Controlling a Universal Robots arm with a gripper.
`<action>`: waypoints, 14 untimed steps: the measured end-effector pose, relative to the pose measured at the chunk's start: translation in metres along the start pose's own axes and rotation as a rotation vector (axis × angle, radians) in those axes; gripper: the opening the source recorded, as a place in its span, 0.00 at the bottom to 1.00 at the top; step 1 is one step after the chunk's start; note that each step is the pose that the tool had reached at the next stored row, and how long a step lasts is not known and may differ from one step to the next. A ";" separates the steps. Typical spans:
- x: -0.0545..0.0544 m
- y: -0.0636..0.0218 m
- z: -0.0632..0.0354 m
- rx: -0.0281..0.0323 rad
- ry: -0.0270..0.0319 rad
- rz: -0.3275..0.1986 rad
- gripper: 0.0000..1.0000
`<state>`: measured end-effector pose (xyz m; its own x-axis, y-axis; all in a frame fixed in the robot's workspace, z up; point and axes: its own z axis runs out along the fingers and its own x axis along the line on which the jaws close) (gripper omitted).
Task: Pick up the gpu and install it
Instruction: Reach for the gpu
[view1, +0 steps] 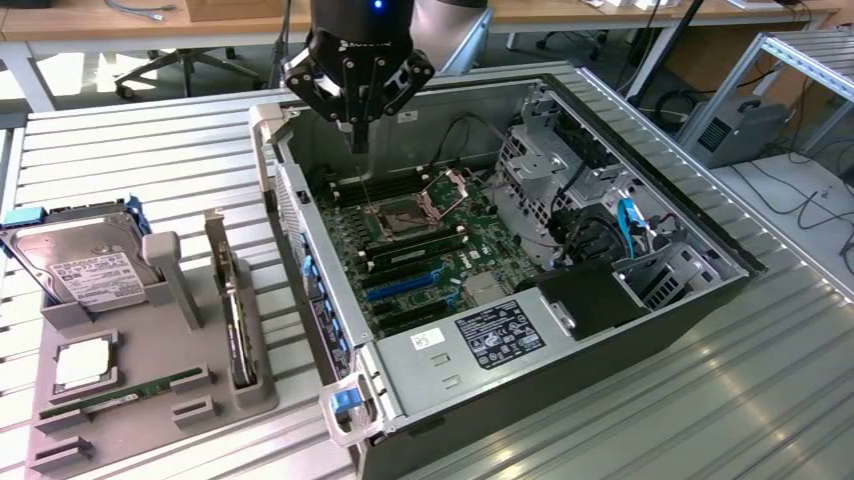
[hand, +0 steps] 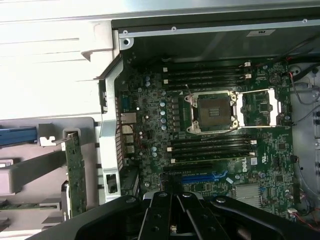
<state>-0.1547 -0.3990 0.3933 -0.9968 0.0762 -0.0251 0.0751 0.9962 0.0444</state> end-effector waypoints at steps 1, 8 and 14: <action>0.000 0.0000 0.0000 -0.0001 0.0000 0.000 0.11; 0.003 -0.0002 -0.0001 0.0000 0.0000 0.000 0.11; 0.006 -0.0004 -0.0002 0.0000 0.0000 0.000 0.11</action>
<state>-0.1608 -0.3990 0.3933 -0.9968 0.0762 -0.0251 0.0751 0.9962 0.0444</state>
